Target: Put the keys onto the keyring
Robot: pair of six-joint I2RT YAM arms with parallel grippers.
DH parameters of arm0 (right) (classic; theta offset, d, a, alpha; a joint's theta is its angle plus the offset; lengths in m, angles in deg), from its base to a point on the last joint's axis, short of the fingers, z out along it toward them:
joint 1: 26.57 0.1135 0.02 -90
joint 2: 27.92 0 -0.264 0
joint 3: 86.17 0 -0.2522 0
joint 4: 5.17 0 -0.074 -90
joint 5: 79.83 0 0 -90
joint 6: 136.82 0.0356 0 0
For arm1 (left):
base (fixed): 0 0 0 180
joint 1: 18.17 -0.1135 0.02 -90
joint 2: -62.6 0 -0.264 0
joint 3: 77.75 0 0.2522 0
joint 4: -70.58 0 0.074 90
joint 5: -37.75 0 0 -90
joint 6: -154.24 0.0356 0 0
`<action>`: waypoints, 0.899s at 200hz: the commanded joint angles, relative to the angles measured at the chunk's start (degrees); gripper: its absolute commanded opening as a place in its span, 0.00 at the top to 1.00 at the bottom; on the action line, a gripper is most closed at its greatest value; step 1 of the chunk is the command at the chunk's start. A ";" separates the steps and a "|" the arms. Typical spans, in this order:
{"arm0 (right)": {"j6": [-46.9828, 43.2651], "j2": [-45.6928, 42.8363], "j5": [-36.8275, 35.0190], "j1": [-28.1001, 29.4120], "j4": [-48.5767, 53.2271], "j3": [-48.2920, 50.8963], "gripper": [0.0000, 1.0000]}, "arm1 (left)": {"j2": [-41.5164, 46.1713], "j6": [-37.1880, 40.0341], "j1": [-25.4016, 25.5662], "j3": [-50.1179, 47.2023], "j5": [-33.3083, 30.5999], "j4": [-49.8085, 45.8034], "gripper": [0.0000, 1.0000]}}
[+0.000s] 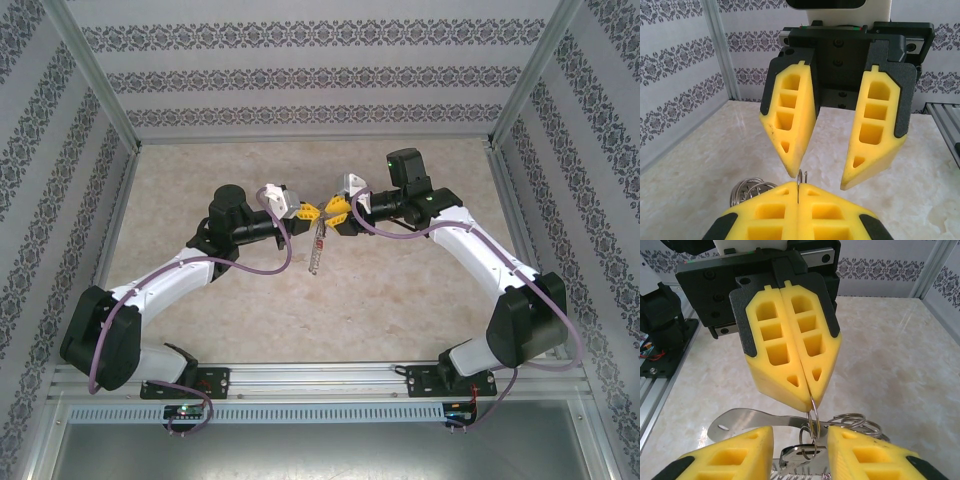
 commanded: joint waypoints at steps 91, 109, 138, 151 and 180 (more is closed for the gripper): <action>-0.47 1.57 1.42 0.94 -0.21 -1.84 0.73 | 0.94 0.18 0.54 2.25 3.52 2.03 1.00; -0.33 1.70 2.00 0.90 -0.04 -2.29 0.78 | 0.85 0.09 0.57 2.32 3.68 2.06 1.00; -0.29 1.84 3.23 0.75 0.45 -2.58 0.91 | 0.76 0.60 0.55 2.57 3.60 1.18 1.00; 0.10 1.88 3.41 0.75 0.45 -2.66 0.91 | 0.81 1.21 0.61 2.72 3.55 0.15 1.00; 0.62 1.77 4.02 0.77 1.01 -2.89 0.79 | 0.60 1.75 0.57 2.61 3.48 -0.54 1.00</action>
